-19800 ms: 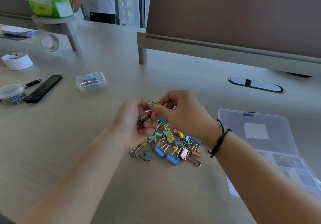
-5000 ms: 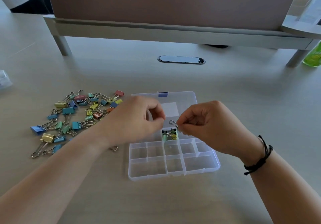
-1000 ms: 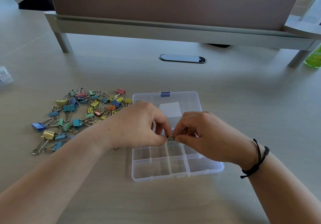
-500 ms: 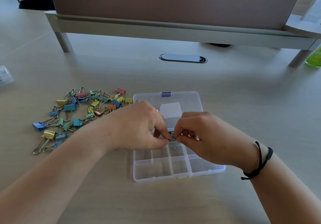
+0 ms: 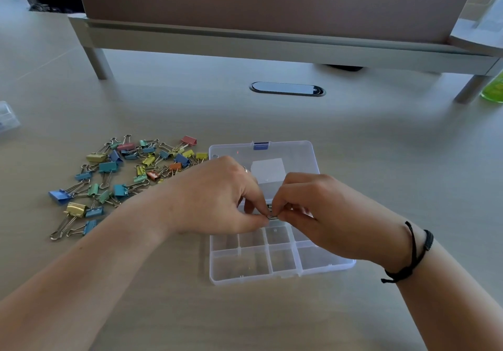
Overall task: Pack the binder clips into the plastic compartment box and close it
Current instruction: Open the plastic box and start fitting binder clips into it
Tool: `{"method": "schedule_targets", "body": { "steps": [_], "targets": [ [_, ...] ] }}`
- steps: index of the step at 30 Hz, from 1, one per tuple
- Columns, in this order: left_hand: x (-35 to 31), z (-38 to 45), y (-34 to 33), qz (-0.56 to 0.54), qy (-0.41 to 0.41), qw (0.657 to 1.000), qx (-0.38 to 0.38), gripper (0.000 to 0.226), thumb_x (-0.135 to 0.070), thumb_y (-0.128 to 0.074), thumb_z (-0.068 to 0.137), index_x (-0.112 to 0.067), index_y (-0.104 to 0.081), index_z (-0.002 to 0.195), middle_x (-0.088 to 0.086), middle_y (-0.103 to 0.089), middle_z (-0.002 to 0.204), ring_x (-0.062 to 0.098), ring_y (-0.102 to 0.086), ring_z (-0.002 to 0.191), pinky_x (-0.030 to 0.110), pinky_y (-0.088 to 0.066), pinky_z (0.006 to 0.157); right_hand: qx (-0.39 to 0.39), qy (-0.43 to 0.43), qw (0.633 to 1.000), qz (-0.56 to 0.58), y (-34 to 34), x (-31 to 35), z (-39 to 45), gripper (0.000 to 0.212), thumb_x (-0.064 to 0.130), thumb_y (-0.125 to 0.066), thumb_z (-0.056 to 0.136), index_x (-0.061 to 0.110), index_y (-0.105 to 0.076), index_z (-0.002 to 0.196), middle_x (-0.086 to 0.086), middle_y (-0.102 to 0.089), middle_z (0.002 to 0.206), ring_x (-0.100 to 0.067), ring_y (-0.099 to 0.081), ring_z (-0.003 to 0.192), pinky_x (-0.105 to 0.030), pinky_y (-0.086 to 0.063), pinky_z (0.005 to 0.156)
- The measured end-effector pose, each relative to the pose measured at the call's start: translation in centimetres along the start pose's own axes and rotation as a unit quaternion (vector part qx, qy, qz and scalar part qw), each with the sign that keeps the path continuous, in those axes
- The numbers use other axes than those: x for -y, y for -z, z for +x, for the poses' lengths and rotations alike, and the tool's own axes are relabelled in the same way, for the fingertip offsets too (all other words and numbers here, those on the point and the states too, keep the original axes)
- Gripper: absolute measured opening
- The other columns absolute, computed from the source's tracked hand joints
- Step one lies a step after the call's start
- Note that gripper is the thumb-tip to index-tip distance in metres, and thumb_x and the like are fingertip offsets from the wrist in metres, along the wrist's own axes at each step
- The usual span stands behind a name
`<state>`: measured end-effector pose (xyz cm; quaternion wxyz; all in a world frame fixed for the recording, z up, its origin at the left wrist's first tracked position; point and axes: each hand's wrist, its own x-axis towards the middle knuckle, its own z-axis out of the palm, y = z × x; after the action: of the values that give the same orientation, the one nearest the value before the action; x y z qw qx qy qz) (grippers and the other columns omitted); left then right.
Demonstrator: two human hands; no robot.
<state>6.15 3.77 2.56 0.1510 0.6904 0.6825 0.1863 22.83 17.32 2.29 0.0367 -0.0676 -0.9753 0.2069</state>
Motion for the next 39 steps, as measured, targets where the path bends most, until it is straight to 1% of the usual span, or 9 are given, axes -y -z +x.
{"method": "schedule_targets", "body": {
  "steps": [3, 6, 10, 16, 22, 29, 32, 37, 39],
  "targets": [
    [0.0, -0.1, 0.0, -0.005, -0.002, 1.000, -0.001, 0.018, -0.048, -0.065, 0.084, -0.038, -0.079, 0.091, -0.020, -0.067, 0.074, 0.005, -0.062, 0.072, 0.027, -0.050, 0.065, 0.002, 0.005, 1.000, -0.010, -0.1, 0.1, 0.0, 0.018, 0.021, -0.055, 0.098, 0.028, -0.071, 0.102, 0.013, -0.056, 0.095, -0.008, -0.053, 0.077, -0.020, -0.044, 0.068],
    [0.1, -0.1, -0.1, -0.003, -0.003, 1.000, -0.001, 0.015, -0.044, -0.067, 0.085, -0.038, -0.079, 0.092, -0.019, -0.067, 0.073, 0.005, -0.062, 0.072, 0.024, -0.048, 0.063, -0.009, 0.012, 1.000, -0.024, -0.2, 0.2, -0.1, 0.019, 0.020, -0.055, 0.098, 0.029, -0.071, 0.103, 0.011, -0.056, 0.094, -0.009, -0.053, 0.075, -0.025, -0.045, 0.066],
    [0.2, -0.1, -0.1, 0.003, -0.005, 1.000, -0.002, 0.018, -0.045, -0.065, 0.085, -0.035, -0.080, 0.091, -0.018, -0.067, 0.073, 0.007, -0.062, 0.072, 0.023, -0.047, 0.063, -0.027, 0.026, 0.999, -0.037, -0.1, 0.2, -0.1, 0.018, 0.019, -0.055, 0.098, 0.026, -0.071, 0.100, 0.009, -0.056, 0.093, -0.012, -0.053, 0.071, -0.028, -0.046, 0.063],
    [0.4, 0.0, -0.1, 0.002, 0.007, 1.000, -0.002, 0.018, -0.046, -0.069, 0.085, -0.033, -0.080, 0.094, -0.026, -0.066, 0.076, 0.002, -0.063, 0.077, 0.019, -0.048, 0.067, -0.055, 0.046, 0.995, -0.063, 0.4, 0.1, -0.3, 0.017, 0.014, -0.058, 0.095, 0.023, -0.073, 0.095, 0.007, -0.056, 0.090, -0.017, -0.056, 0.065, -0.034, -0.050, 0.057],
    [0.3, 0.0, -0.2, -0.007, 0.006, 1.000, -0.011, 0.021, -0.047, -0.067, 0.082, -0.035, -0.080, 0.093, -0.022, -0.068, 0.075, 0.003, -0.062, 0.073, 0.029, -0.052, 0.068, -0.023, 0.044, 0.995, -0.086, -0.2, 0.0, -0.2, 0.019, 0.010, -0.061, 0.093, 0.025, -0.073, 0.096, 0.009, -0.054, 0.092, -0.017, -0.052, 0.063, -0.034, -0.049, 0.056],
    [0.5, 0.0, -0.3, -0.017, -0.002, 1.000, -0.012, 0.020, -0.049, -0.067, 0.083, -0.035, -0.079, 0.090, -0.021, -0.068, 0.074, 0.005, -0.063, 0.071, 0.031, -0.051, 0.065, -0.036, 0.044, 0.998, 0.000, -0.3, 0.3, 0.2, 0.017, 0.013, -0.060, 0.095, 0.023, -0.073, 0.094, 0.007, -0.060, 0.092, -0.009, -0.054, 0.072, -0.026, -0.047, 0.064],
    [0.6, 0.1, -0.4, -0.018, -0.007, 1.000, -0.011, 0.023, -0.051, -0.063, 0.084, -0.035, -0.079, 0.088, -0.020, -0.068, 0.075, 0.008, -0.063, 0.070, 0.033, -0.051, 0.065, -0.048, 0.036, 0.998, 0.030, -0.8, 0.4, 0.3, 0.015, 0.009, -0.062, 0.091, 0.021, -0.070, 0.089, 0.008, -0.059, 0.083, -0.008, -0.051, 0.069, -0.020, -0.044, 0.063],
    [0.6, 0.0, -0.5, -0.019, -0.003, 1.000, -0.019, 0.017, -0.042, -0.064, 0.085, -0.037, -0.079, 0.091, -0.021, -0.068, 0.075, 0.008, -0.063, 0.070, 0.031, -0.052, 0.065, -0.068, 0.013, 0.995, 0.076, -0.8, 0.1, 0.5, 0.017, 0.002, -0.063, 0.087, 0.019, -0.063, 0.082, 0.006, -0.061, 0.075, -0.015, -0.058, 0.069, -0.035, -0.050, 0.065],
    [0.6, 0.0, -0.5, -0.023, -0.005, 1.000, -0.018, 0.013, -0.038, -0.067, 0.086, -0.037, -0.079, 0.092, -0.022, -0.068, 0.075, 0.008, -0.063, 0.071, 0.031, -0.052, 0.066, -0.070, 0.012, 0.995, 0.073, -0.8, 0.0, 0.4, 0.019, 0.002, -0.062, 0.087, 0.019, -0.061, 0.081, 0.007, -0.061, 0.074, -0.015, -0.057, 0.069, -0.035, -0.049, 0.064]
  ]
}}
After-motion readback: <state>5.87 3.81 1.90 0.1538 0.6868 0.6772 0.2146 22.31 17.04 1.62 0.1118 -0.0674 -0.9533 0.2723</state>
